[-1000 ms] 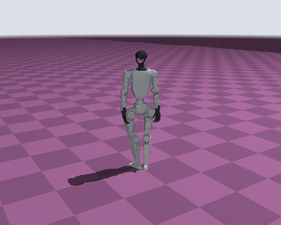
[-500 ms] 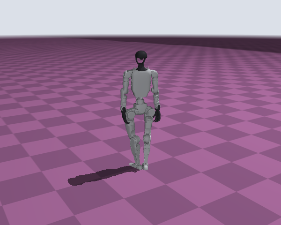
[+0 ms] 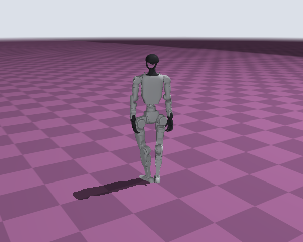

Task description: In place motions

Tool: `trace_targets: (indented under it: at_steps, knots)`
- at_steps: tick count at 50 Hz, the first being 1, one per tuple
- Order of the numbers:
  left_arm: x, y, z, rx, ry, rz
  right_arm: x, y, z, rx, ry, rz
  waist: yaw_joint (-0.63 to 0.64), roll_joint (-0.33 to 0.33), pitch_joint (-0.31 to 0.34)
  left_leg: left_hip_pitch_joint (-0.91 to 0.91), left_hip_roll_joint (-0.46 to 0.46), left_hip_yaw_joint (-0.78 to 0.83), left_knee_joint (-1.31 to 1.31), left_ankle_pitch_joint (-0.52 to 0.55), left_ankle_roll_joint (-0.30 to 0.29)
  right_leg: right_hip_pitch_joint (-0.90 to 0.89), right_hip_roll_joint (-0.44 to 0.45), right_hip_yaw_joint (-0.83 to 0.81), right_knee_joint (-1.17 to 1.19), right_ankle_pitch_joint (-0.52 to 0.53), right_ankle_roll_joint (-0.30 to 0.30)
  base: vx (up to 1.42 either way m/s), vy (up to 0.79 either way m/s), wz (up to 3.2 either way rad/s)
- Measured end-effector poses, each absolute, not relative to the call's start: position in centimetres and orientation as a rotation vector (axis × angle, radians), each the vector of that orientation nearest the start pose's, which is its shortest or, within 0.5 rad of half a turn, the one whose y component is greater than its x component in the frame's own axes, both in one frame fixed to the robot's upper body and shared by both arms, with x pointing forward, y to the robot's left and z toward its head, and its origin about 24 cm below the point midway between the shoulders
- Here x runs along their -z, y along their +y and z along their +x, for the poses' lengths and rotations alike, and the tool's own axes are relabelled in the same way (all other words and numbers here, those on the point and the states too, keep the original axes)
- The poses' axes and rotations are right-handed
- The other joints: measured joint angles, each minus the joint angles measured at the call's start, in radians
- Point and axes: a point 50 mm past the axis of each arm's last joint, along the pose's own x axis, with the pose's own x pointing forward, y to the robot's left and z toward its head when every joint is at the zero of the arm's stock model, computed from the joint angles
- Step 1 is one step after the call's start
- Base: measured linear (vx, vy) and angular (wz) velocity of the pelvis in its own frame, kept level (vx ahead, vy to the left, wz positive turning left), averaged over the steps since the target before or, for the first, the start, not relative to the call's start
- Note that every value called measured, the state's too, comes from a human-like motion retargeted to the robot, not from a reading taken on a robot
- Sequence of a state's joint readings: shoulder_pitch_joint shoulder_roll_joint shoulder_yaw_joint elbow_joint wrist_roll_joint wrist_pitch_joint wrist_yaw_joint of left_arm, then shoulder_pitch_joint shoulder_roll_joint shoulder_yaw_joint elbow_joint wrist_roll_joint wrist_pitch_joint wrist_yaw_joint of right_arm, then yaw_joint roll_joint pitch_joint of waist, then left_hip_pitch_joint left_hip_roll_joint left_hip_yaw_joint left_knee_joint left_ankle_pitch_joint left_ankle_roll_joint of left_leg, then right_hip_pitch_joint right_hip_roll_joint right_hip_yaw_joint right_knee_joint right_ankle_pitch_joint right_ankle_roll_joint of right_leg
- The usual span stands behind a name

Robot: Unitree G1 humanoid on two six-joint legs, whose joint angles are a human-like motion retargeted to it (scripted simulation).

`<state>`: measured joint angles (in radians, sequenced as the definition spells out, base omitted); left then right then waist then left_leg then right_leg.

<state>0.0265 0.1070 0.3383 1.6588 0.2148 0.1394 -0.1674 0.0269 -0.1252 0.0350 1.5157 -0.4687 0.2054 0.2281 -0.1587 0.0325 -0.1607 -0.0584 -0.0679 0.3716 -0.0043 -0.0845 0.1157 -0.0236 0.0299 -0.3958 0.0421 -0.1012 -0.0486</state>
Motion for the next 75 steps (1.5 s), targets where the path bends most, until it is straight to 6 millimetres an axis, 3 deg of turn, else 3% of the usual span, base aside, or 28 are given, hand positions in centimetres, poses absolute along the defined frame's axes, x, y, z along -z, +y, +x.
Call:
trace_targets:
  at_steps: [75]
  knots:
    - [17.52, 17.71, -3.74, -0.077, 1.801, -0.234, 17.67, -19.84, -1.02, -0.426, 1.795, -0.352, -0.022, 0.008, -0.013, -0.014, 0.002, -0.012, 0.004, 0.011, 0.008, -0.017, -0.004, -0.005, 0.007, 0.005, 0.002, 0.0, 0.0, 0.0]
